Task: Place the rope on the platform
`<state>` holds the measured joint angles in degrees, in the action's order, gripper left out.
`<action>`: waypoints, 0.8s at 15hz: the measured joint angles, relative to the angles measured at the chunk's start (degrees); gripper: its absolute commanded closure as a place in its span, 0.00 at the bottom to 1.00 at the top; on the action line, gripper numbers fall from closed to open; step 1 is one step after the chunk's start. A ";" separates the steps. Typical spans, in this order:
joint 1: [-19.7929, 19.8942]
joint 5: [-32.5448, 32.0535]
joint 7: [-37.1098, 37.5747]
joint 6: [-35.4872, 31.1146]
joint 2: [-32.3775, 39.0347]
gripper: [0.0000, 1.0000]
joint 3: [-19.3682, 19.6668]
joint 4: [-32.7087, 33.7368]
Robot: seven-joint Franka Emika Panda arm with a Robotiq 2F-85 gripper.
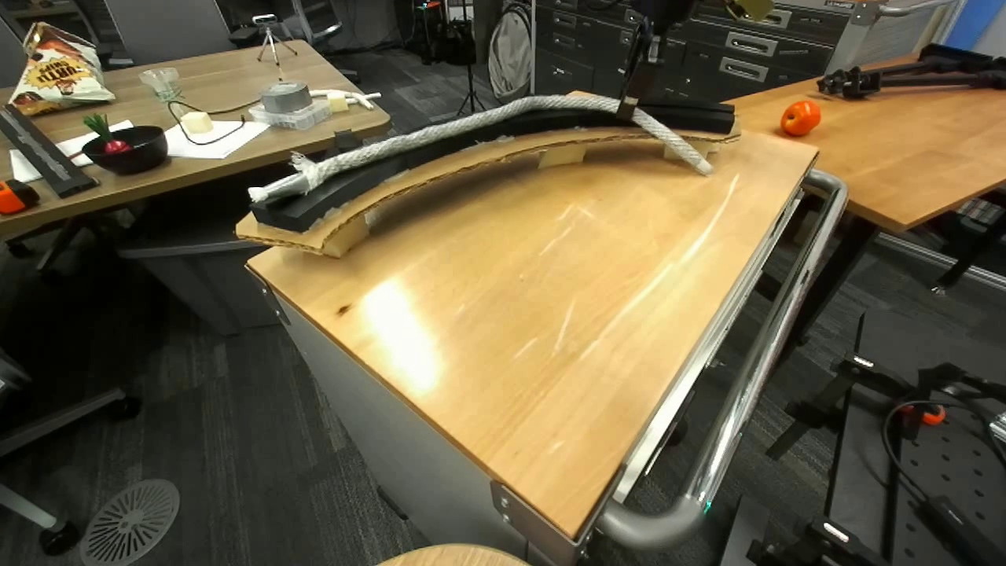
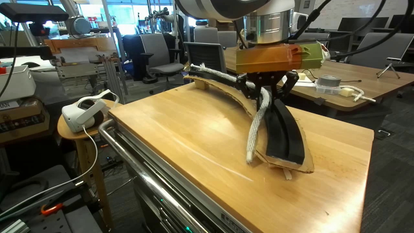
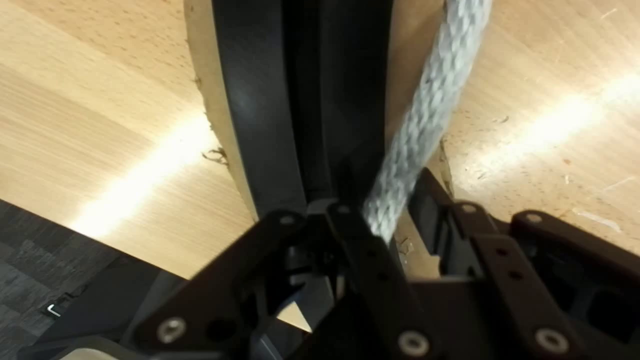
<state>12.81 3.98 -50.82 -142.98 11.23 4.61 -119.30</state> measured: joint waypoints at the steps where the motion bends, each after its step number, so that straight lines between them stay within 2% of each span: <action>1: -0.02 0.00 0.30 -0.24 0.01 0.92 -0.01 0.03; 2: -0.04 0.00 0.60 -0.35 0.01 0.93 -0.03 0.06; 3: -0.06 0.00 0.89 -0.39 0.01 0.90 -0.06 0.08; 7: -0.28 -1.37 3.33 -0.41 0.01 0.89 -0.06 0.14; 10: -1.29 -7.12 10.01 -0.41 -0.02 0.89 0.20 0.29; 12: -2.76 -14.25 17.70 -0.40 -0.05 0.89 0.83 0.54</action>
<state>10.05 -10.27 -33.12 -143.39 11.17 5.45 -118.76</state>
